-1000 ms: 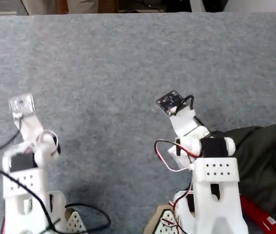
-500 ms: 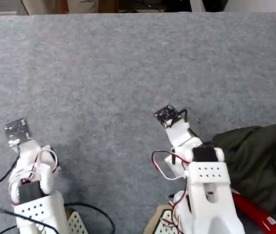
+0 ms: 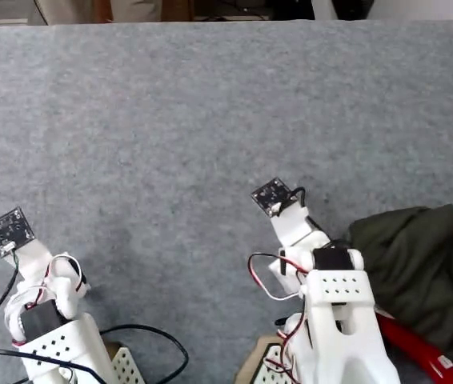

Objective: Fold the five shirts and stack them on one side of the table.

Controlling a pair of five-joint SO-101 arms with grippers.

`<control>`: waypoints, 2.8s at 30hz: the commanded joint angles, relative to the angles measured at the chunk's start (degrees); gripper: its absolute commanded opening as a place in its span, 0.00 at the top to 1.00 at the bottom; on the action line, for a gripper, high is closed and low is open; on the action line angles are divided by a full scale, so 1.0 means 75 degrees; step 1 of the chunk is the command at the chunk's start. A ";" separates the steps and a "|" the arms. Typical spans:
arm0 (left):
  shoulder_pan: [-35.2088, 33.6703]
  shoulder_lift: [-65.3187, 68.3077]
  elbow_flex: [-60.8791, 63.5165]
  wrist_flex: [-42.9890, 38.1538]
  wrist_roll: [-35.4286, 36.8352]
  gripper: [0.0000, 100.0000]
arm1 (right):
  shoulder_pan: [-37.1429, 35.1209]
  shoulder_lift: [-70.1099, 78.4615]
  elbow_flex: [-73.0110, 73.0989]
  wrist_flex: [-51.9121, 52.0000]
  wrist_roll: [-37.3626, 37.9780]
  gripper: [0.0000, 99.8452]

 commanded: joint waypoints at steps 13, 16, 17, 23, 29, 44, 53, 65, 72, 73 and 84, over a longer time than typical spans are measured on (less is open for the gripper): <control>-0.0047 -0.0580 0.0059 0.0047 -0.0023 0.98 | -0.0064 -0.0147 0.0088 -0.0129 0.0117 0.99; -0.0047 -0.0580 0.0059 0.0094 -0.0023 0.98 | 0.0018 -0.0147 0.0088 -0.0129 0.0164 0.99; -0.0047 -0.0592 0.0059 0.0246 -0.0035 0.98 | 0.0147 -0.0147 0.0018 -0.0129 0.0305 0.99; -0.0094 -0.0627 0.0059 0.0621 -0.0047 0.98 | 0.1682 -0.0428 -0.1776 0.0656 0.1325 0.99; -0.0105 -0.0627 0.0059 0.0610 -0.0047 0.98 | 0.3065 -0.0568 -0.5609 0.3938 0.1336 0.91; -0.0082 -0.0639 0.0059 0.0656 0.0000 0.98 | 0.5679 0.2245 -0.4976 0.3763 0.2344 0.74; -0.0047 -0.0639 0.0059 0.0645 -0.0012 0.98 | 0.5691 0.2714 -0.5492 0.3282 0.2274 0.98; -0.0082 -0.0639 0.0059 0.0656 0.0000 0.98 | 0.2432 0.0604 -0.8387 0.4712 0.1149 0.99; -0.0094 -0.0639 0.0059 0.0656 0.0000 0.98 | -0.2878 0.0979 -0.9418 0.4021 0.0047 0.99; -0.0094 -0.0639 0.0059 0.0656 0.0000 0.98 | -0.3440 0.1155 -0.9500 0.3856 -0.0035 0.99; -0.0105 -0.0639 0.0059 0.0621 0.0000 0.98 | -0.6183 0.3593 -1.1095 0.1840 -0.0023 0.99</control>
